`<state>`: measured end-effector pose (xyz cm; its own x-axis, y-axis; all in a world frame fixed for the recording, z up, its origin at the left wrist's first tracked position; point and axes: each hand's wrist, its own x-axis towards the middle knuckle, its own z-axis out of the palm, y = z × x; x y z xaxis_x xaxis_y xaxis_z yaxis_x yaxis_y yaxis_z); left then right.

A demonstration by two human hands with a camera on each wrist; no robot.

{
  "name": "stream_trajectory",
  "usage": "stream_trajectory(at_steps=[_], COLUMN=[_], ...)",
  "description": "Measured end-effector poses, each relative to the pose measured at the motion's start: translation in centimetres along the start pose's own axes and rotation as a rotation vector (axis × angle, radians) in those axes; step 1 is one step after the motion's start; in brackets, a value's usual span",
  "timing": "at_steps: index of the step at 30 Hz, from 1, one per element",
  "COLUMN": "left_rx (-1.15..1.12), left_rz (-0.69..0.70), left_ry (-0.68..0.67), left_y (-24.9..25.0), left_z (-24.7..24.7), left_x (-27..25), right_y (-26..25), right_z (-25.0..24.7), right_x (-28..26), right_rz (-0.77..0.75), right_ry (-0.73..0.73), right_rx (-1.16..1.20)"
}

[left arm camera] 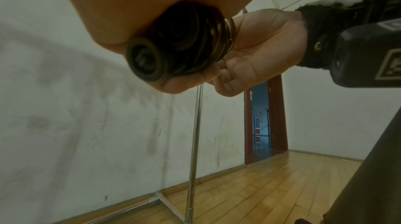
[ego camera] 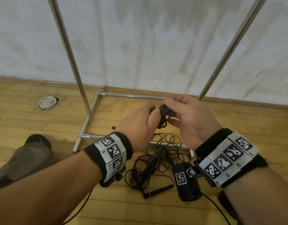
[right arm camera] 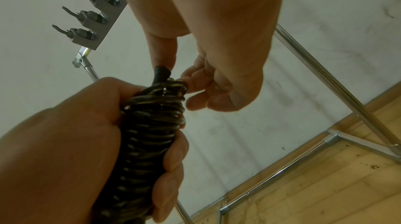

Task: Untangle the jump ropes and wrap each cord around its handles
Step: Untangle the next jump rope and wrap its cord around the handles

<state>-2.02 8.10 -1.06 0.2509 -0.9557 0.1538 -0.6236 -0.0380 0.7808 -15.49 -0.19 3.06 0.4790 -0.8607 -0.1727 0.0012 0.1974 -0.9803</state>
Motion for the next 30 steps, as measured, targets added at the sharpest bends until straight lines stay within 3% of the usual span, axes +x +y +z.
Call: stream_trajectory(at_steps=[9, 23, 30], left_rx=[0.029, -0.010, -0.144], left_rz=[0.025, 0.003, 0.012], left_ry=[-0.029, -0.077, -0.034], left_y=[0.0, -0.5, -0.5], left_z=[-0.2, -0.8, -0.5], left_x=[-0.3, -0.1, -0.3], right_y=[0.1, -0.2, 0.8], right_z=[0.2, -0.5, -0.3], right_x=[0.3, -0.1, 0.2], right_rz=[-0.118, -0.198, -0.173], right_ry=[0.016, -0.128, -0.032], right_rx=[-0.009, -0.212, -0.079])
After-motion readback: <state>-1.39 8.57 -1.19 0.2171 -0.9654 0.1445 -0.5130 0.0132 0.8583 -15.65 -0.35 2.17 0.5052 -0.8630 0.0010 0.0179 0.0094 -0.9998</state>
